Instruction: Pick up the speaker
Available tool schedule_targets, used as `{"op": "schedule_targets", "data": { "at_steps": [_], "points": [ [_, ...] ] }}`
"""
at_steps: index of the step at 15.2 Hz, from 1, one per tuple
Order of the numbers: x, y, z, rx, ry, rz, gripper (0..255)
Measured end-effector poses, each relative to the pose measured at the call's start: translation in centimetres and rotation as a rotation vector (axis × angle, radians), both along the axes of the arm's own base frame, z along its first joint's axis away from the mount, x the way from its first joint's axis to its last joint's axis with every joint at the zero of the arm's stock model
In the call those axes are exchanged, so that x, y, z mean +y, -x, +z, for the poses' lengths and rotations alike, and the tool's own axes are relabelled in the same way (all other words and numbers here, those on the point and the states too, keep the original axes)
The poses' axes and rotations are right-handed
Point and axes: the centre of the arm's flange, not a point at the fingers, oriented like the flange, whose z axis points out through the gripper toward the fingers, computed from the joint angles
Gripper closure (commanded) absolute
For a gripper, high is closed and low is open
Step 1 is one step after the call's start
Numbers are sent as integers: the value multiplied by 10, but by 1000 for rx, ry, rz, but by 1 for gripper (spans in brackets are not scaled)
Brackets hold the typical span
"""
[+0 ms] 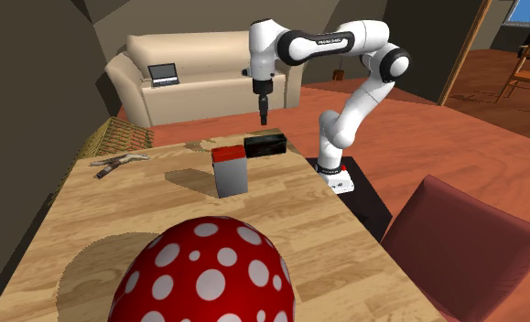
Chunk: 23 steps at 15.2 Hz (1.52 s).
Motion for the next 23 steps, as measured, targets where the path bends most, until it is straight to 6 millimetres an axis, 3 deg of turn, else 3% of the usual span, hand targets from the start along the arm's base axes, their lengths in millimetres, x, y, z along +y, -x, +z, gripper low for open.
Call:
{"op": "schedule_targets", "data": {
  "at_steps": [15,18,23],
  "points": [
    [193,-79,1,-7,91,-7,0],
    [205,-82,-10,-7,95,-9,0],
    [205,-83,-34,-7,96,-9,0]
  ]
}}
